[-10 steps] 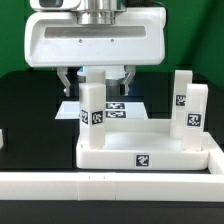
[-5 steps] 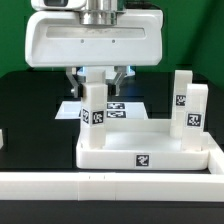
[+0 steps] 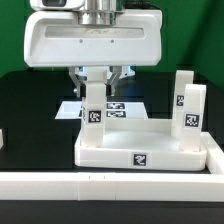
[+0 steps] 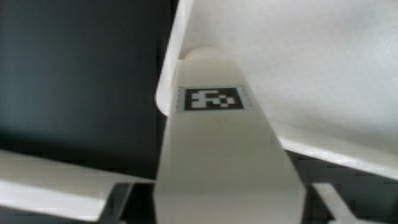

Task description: Assemble desk

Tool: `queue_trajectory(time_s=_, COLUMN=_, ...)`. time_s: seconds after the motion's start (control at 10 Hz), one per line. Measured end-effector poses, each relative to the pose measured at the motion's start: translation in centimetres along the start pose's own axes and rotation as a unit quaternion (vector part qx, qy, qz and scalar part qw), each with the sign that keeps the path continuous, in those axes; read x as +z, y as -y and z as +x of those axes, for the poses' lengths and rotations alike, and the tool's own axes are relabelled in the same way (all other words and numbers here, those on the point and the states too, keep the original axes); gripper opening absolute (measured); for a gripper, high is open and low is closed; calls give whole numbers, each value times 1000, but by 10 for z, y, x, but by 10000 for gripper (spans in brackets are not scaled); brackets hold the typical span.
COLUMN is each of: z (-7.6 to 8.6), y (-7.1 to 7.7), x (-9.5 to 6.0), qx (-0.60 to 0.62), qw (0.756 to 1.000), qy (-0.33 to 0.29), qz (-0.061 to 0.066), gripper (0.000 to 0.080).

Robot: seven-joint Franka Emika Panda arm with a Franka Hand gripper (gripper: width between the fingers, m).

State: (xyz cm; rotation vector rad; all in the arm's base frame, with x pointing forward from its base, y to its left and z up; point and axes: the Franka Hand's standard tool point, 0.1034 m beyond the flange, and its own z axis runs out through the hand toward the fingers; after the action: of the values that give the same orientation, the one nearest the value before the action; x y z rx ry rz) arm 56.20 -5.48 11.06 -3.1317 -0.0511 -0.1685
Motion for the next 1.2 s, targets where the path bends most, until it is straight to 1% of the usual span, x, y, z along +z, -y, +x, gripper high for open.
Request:
queue_trajectory(time_s=0.2, z=1, y=-2, x=0, qx=94, qw=996, qy=-2, qz=2, gripper=288)
queue_trajectory(time_s=0.4, z=2, y=-1, x=1, qx=192, qw=981, qy=-3, qz=4, gripper=290)
queue_trajectory(time_s=0.6, z=2, y=-1, x=1, qx=303, qw=953, qy=-2, qz=3, gripper=290)
queue_trajectory(time_s=0.7, z=2, y=-2, x=1, qx=330, qw=944, qy=-2, qz=3, gripper=290)
queue_trajectory(time_s=0.8, z=1, y=-2, x=1, qx=384, qw=923, qy=5, qz=3, gripper=290)
queue_trajectory(time_s=1.1, z=2, y=-1, x=1, qx=493, qw=870, qy=13, qz=1, gripper=290)
queue_trajectory(time_s=1.2, z=2, y=-1, x=1, qx=507, qw=862, qy=13, qz=2, gripper=290)
